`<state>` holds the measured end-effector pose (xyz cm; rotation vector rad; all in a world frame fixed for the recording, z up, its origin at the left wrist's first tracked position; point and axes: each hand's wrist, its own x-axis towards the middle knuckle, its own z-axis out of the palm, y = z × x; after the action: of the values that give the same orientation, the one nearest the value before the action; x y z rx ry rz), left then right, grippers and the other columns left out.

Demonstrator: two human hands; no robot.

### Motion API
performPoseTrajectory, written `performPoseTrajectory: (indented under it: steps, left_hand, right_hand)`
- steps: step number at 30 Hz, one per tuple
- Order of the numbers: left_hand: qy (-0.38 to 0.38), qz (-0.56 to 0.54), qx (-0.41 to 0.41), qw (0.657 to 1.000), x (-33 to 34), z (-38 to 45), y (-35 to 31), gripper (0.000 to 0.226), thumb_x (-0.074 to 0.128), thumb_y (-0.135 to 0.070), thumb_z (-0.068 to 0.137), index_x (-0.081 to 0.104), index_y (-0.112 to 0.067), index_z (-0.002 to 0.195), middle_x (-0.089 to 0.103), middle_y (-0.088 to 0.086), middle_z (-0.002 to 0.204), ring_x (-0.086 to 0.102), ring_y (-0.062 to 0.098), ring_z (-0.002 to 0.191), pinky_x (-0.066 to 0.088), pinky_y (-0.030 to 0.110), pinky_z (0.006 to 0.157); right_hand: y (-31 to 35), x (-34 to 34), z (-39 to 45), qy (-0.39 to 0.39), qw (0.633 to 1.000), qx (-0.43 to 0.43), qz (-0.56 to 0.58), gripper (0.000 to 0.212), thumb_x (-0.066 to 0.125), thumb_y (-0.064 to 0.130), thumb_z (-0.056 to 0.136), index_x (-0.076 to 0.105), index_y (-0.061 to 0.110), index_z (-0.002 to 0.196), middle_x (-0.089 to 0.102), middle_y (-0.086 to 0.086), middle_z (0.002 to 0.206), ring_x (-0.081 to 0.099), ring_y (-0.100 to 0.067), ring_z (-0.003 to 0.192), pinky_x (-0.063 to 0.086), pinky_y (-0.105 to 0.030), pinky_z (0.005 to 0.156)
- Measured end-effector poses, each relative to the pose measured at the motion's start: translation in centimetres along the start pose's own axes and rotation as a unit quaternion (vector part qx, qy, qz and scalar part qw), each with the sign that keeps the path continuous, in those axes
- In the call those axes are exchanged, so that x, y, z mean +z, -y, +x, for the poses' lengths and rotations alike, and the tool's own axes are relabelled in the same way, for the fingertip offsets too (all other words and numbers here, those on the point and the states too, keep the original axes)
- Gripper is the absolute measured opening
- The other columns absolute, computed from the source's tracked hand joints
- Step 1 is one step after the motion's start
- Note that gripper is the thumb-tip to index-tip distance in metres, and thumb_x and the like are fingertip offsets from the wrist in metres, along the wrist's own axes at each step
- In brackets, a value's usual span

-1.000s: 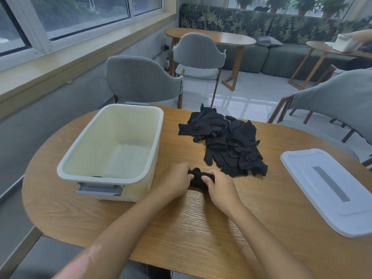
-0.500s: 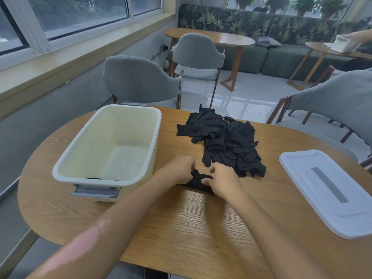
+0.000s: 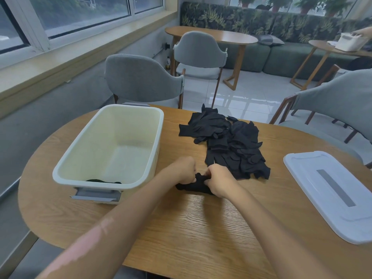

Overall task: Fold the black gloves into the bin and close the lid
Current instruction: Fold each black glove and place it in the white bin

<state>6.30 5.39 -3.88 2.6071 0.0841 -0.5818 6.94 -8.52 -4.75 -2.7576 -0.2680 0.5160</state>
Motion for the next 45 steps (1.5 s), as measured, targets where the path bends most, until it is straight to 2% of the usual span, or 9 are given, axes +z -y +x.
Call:
performPoseTrajectory:
  steps: [6, 12, 18, 24, 28, 33, 37, 41, 45]
  left_hand:
    - [-0.034, 0.011, 0.018, 0.999, -0.7, -1.1, -1.0, 0.016, 0.072, -0.019, 0.091, 0.068, -0.007, 0.101, 0.07, 0.01, 0.099, 0.066, 0.025, 0.09, 0.055, 0.033, 0.076]
    - [-0.107, 0.018, 0.077, 0.991, -4.1, -3.4, -1.7, 0.015, 0.068, -0.016, 0.094, 0.069, -0.011, 0.108, 0.067, 0.007, 0.098, 0.06, 0.018, 0.08, 0.037, 0.019, 0.055]
    - [-0.129, 0.011, 0.123, 0.984, -10.4, -6.9, 0.9, 0.019, 0.069, -0.018, 0.093, 0.068, -0.018, 0.112, 0.065, -0.001, 0.107, 0.06, 0.017, 0.096, 0.041, 0.019, 0.07]
    - [-0.14, 0.032, 0.113, 0.983, -15.8, -10.4, 5.5, 0.008, 0.067, -0.022, 0.095, 0.062, -0.027, 0.097, 0.065, -0.012, 0.092, 0.062, 0.008, 0.062, 0.043, 0.014, 0.047]
    - [-0.154, 0.026, 0.093, 0.983, -17.8, -11.6, 9.0, 0.01, 0.068, -0.022, 0.094, 0.062, -0.03, 0.093, 0.067, -0.01, 0.098, 0.068, 0.013, 0.082, 0.051, 0.026, 0.062]
    - [-0.158, 0.055, 0.034, 0.985, -17.4, -11.1, 14.0, 0.011, 0.072, -0.036, 0.086, 0.063, -0.042, 0.084, 0.067, -0.022, 0.088, 0.069, 0.008, 0.08, 0.059, 0.041, 0.073]
    - [-0.128, 0.057, 0.008, 0.99, -16.5, -9.9, 16.1, 0.008, 0.071, -0.026, 0.091, 0.066, -0.03, 0.096, 0.063, -0.016, 0.09, 0.06, 0.003, 0.076, 0.041, 0.016, 0.057]
    - [-0.09, 0.069, -0.014, 0.993, -15.6, -7.7, 17.0, 0.018, 0.071, -0.018, 0.092, 0.066, -0.018, 0.109, 0.067, -0.001, 0.109, 0.059, 0.016, 0.092, 0.041, 0.02, 0.068]
    - [-0.043, 0.148, -0.045, 0.987, -14.1, -5.1, 16.7, 0.028, 0.072, -0.018, 0.09, 0.067, -0.011, 0.117, 0.069, 0.007, 0.11, 0.062, 0.025, 0.1, 0.044, 0.031, 0.081]
  right_hand:
    - [-0.8, -1.0, -1.1, -0.027, 0.998, -0.015, 0.047, 0.02, 0.063, 0.015, 0.095, 0.066, 0.021, 0.114, 0.064, 0.0, 0.113, 0.061, -0.021, 0.1, 0.054, -0.036, 0.087]
    - [0.8, -4.0, -2.5, -0.082, 0.99, -0.058, 0.095, 0.014, 0.064, 0.014, 0.095, 0.066, 0.022, 0.107, 0.064, 0.0, 0.11, 0.059, -0.019, 0.097, 0.049, -0.031, 0.076]
    - [5.4, -6.8, -3.9, -0.112, 0.977, -0.132, 0.128, 0.016, 0.065, 0.017, 0.095, 0.065, 0.023, 0.11, 0.064, 0.006, 0.108, 0.059, -0.014, 0.095, 0.047, -0.029, 0.076]
    - [12.0, -8.2, -4.2, -0.122, 0.965, -0.204, 0.114, 0.015, 0.064, 0.018, 0.095, 0.066, 0.021, 0.11, 0.063, 0.006, 0.106, 0.057, -0.013, 0.097, 0.05, -0.03, 0.08]
    - [16.6, -7.8, -3.1, -0.094, 0.967, -0.22, 0.091, 0.015, 0.062, 0.015, 0.095, 0.068, 0.018, 0.109, 0.065, 0.0, 0.104, 0.06, -0.019, 0.095, 0.054, -0.039, 0.085]
    - [20.8, -5.0, -1.1, -0.044, 0.979, -0.196, 0.031, 0.017, 0.062, 0.006, 0.091, 0.068, 0.013, 0.106, 0.068, -0.007, 0.097, 0.064, -0.024, 0.086, 0.059, -0.04, 0.077]
    - [22.9, -2.3, 0.5, -0.017, 0.984, -0.175, 0.001, 0.02, 0.063, 0.004, 0.086, 0.065, 0.008, 0.106, 0.064, -0.009, 0.091, 0.063, -0.024, 0.081, 0.06, -0.041, 0.078]
    - [24.1, -1.1, 1.9, 0.033, 0.987, -0.151, -0.03, 0.018, 0.068, 0.003, 0.083, 0.063, 0.005, 0.1, 0.06, -0.009, 0.085, 0.058, -0.024, 0.075, 0.055, -0.034, 0.07]
    - [24.6, -0.1, 3.5, 0.086, 0.982, -0.114, -0.122, 0.02, 0.06, 0.007, 0.092, 0.051, 0.009, 0.074, 0.051, -0.006, 0.071, 0.048, -0.018, 0.06, 0.045, -0.029, 0.068]
